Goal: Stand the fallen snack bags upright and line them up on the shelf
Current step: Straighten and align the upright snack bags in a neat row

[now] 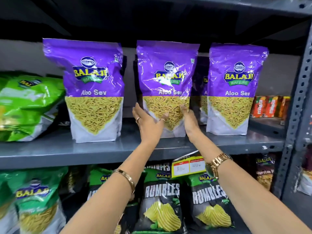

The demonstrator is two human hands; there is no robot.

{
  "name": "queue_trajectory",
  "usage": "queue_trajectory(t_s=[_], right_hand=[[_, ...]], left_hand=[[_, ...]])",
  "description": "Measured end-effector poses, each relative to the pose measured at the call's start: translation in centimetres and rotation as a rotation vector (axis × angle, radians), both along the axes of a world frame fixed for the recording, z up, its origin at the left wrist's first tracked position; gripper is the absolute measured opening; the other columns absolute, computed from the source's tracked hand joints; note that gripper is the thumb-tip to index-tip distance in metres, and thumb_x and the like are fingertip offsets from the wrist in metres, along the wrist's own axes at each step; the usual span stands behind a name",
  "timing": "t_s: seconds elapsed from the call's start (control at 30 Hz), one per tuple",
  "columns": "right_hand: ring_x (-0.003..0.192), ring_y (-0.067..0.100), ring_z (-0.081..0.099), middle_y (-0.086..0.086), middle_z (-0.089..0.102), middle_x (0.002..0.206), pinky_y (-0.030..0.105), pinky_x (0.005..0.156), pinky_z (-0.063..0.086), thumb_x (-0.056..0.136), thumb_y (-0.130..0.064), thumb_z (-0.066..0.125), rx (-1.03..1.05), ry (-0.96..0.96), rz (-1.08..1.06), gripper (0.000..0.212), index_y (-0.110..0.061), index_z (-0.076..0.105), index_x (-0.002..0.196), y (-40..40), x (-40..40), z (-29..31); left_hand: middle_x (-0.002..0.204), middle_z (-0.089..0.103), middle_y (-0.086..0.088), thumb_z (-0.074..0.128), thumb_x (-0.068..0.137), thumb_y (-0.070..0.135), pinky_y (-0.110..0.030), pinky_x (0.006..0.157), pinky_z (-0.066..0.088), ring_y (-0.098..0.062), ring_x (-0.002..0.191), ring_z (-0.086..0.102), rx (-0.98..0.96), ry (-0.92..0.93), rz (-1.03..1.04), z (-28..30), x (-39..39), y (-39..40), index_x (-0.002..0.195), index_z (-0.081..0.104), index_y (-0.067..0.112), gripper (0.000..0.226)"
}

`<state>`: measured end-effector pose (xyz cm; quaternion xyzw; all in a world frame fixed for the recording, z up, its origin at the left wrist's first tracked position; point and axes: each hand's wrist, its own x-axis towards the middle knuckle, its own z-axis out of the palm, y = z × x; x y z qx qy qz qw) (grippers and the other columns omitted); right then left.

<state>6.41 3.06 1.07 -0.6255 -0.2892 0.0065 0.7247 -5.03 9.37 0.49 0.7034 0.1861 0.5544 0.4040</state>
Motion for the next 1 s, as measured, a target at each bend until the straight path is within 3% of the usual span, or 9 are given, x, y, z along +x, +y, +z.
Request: queue_trajectory(t_s=[0.07, 0.13, 0.4, 0.5, 0.6, 0.73, 0.83, 0.93, 1.0], right_hand=[[0.127, 0.029, 0.046, 0.018, 0.049, 0.137, 0.045, 0.111, 0.032, 0.089, -0.039, 0.051, 0.042, 0.023, 0.074, 0.055, -0.004, 0.042, 0.131, 0.0, 0.2, 0.0], [0.127, 0.03, 0.046, 0.018, 0.05, 0.136, 0.049, 0.111, 0.032, 0.088, -0.04, 0.052, 0.044, 0.023, 0.102, 0.056, -0.005, 0.042, 0.131, -0.1, 0.3, -0.2], [0.121, 0.028, 0.05, 0.015, 0.054, 0.132, 0.046, 0.109, 0.035, 0.087, -0.042, 0.054, 0.026, -0.054, 0.016, 0.056, -0.006, 0.043, 0.129, -0.3, -0.2, -0.4], [0.119, 0.028, 0.051, 0.016, 0.055, 0.129, 0.039, 0.104, 0.038, 0.084, -0.04, 0.057, 0.076, -0.201, -0.224, 0.058, -0.006, 0.041, 0.128, -0.9, -1.0, -0.3], [0.112, 0.029, 0.052, 0.017, 0.055, 0.123, 0.039, 0.097, 0.041, 0.081, -0.039, 0.053, 0.127, -0.45, -0.403, 0.055, -0.005, 0.042, 0.124, -1.6, -2.8, -0.3], [0.113, 0.038, 0.048, 0.023, 0.053, 0.121, 0.045, 0.099, 0.038, 0.082, -0.023, 0.052, 0.121, -0.659, -0.477, 0.046, 0.003, 0.045, 0.119, -0.9, -5.3, -0.2], [0.12, 0.035, 0.043, 0.026, 0.051, 0.124, 0.037, 0.105, 0.029, 0.083, -0.018, 0.051, 0.115, -0.765, -0.475, 0.042, 0.006, 0.048, 0.117, 0.5, -7.7, -0.2], [0.118, 0.025, 0.038, 0.026, 0.052, 0.122, 0.032, 0.104, 0.027, 0.083, -0.02, 0.048, 0.111, -0.865, -0.424, 0.042, 0.007, 0.051, 0.115, 2.4, -10.4, -0.4], [0.114, 0.032, 0.046, 0.025, 0.055, 0.117, 0.033, 0.102, 0.031, 0.082, -0.015, 0.051, 0.084, -0.904, -0.35, 0.037, 0.007, 0.053, 0.112, 3.6, -12.0, -0.6]], left_hand=[[0.151, 0.01, -0.022, 0.074, 0.072, 0.031, -0.023, 0.101, 0.012, -0.029, 0.142, 0.007, -0.094, 0.044, -0.073, -0.2, 0.0, 0.6, 0.142, 0.009, 0.0, 0.1], [0.15, 0.015, -0.019, 0.074, 0.072, 0.033, -0.025, 0.102, 0.02, -0.027, 0.14, 0.013, -0.15, 0.079, -0.1, -0.4, 0.1, 1.0, 0.141, 0.014, 0.002, 0.097], [0.145, 0.028, -0.017, 0.07, 0.076, 0.037, -0.035, 0.104, 0.029, -0.03, 0.134, 0.025, -0.158, 0.125, -0.101, -0.7, 0.0, 1.2, 0.136, 0.026, 0.004, 0.081], [0.151, 0.024, -0.017, 0.068, 0.078, 0.033, -0.03, 0.109, 0.02, -0.027, 0.139, 0.022, -0.046, 0.039, -0.022, -0.7, -1.2, 1.1, 0.142, 0.02, 0.003, 0.085], [0.148, 0.031, -0.018, 0.062, 0.083, 0.028, -0.024, 0.108, 0.017, -0.028, 0.138, 0.027, 0.157, -0.076, 0.13, -0.6, -3.3, 1.6, 0.14, 0.025, 0.002, 0.073], [0.143, 0.034, -0.023, 0.058, 0.084, 0.015, -0.037, 0.114, 0.024, -0.034, 0.135, 0.031, 0.358, -0.102, 0.262, -0.4, -6.2, 3.0, 0.135, 0.033, -0.001, 0.059], [0.145, 0.03, -0.025, 0.06, 0.082, 0.013, -0.051, 0.112, 0.027, -0.038, 0.136, 0.028, 0.443, -0.066, 0.371, -0.3, -8.0, 4.3, 0.137, 0.032, -0.002, 0.063], [0.151, 0.02, -0.022, 0.065, 0.08, 0.023, -0.051, 0.115, 0.019, -0.037, 0.14, 0.019, 0.417, -0.008, 0.481, -0.6, -9.9, 6.1, 0.142, 0.022, 0.002, 0.078], [0.153, 0.012, -0.022, 0.068, 0.075, 0.036, -0.049, 0.116, 0.011, -0.036, 0.142, 0.012, 0.33, 0.036, 0.546, -1.0, -11.2, 7.3, 0.144, 0.012, 0.003, 0.095]])
